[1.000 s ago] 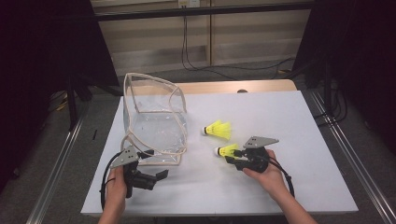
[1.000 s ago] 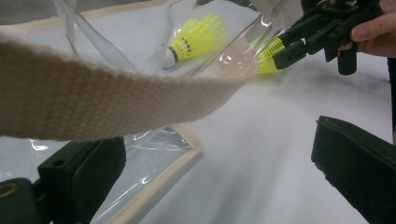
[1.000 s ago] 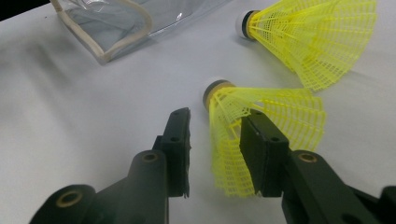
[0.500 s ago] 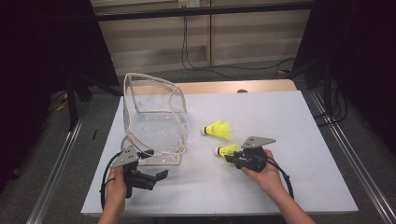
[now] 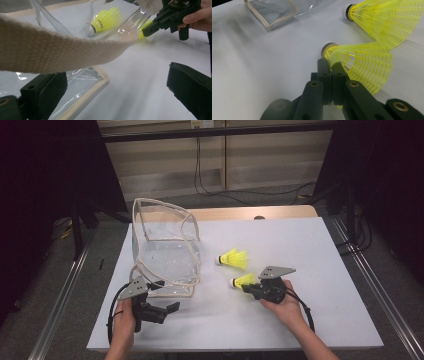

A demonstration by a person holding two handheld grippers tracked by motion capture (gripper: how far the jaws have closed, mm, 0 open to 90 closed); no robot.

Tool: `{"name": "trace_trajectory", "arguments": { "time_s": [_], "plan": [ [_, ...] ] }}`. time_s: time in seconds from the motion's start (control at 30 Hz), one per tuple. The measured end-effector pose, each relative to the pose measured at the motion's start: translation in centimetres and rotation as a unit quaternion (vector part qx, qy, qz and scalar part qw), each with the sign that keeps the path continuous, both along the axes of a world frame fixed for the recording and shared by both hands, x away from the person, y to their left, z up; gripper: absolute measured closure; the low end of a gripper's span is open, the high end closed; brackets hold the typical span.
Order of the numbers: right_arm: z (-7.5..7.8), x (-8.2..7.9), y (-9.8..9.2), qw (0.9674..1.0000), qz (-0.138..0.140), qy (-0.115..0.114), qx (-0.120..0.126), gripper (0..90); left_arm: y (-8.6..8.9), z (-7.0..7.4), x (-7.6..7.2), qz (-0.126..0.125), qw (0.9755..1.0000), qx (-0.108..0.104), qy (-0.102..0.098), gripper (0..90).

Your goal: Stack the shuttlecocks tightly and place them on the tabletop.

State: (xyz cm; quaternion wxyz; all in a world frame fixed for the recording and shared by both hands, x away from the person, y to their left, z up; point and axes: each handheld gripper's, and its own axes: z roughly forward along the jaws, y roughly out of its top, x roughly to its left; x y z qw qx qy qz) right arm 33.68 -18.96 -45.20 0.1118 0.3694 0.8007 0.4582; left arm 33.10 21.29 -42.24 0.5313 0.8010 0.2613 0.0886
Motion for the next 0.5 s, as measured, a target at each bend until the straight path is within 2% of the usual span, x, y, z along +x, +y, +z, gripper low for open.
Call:
{"name": "trace_trajectory", "arguments": {
  "time_s": [0.5],
  "plan": [
    [0.70,0.10,-0.91,0.9998,-0.011,-0.011,0.014,89.0,0.08,0.04,-0.03,0.002,1.0000,-0.002,0.000,3.2]
  ]
}}
